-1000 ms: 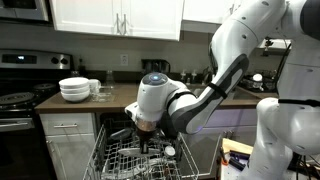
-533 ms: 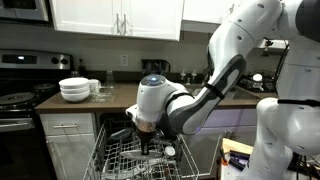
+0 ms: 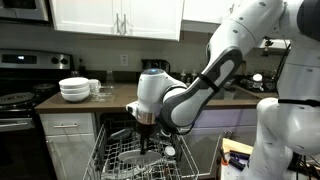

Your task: Put the plate in the dishwasher

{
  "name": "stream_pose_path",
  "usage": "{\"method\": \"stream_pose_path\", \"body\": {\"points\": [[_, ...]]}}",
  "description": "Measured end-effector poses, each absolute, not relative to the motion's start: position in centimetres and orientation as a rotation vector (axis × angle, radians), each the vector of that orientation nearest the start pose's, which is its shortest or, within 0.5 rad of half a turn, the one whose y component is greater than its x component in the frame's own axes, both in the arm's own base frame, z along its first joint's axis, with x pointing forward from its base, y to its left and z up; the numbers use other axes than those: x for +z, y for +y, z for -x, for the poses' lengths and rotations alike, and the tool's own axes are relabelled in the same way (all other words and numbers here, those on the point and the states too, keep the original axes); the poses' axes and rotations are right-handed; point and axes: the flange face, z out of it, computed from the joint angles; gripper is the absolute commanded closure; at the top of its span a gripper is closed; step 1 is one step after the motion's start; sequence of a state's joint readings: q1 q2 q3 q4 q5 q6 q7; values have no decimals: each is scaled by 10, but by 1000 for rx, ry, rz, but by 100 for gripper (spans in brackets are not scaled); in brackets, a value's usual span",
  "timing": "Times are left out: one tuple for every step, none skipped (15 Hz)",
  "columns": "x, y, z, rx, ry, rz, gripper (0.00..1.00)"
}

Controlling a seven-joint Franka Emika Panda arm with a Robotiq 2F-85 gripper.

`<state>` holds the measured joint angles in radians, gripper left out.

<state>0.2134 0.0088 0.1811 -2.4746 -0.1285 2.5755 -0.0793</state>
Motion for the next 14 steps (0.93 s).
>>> {"method": "stream_pose_path", "body": {"points": [[298, 187, -445, -156, -914, 3033, 99], [298, 187, -445, -148, -915, 3002, 99], [298, 187, -445, -138, -915, 2971, 99], [297, 187, -444, -127, -914, 2944, 99], [296, 187, -443, -112, -914, 2920, 99], [295, 186, -442, -92, -913, 2904, 99], [294, 186, -440, -72, -912, 2894, 99], [292, 185, -439, -51, -905, 2889, 99], [291, 184, -437, -35, -896, 2886, 99], [290, 183, -434, -26, -883, 2884, 99], [289, 181, -431, -20, -866, 2882, 99], [288, 179, -427, -13, -847, 2879, 99], [287, 177, -422, -8, -826, 2873, 99], [286, 174, -417, -3, -808, 2865, 99]]}}
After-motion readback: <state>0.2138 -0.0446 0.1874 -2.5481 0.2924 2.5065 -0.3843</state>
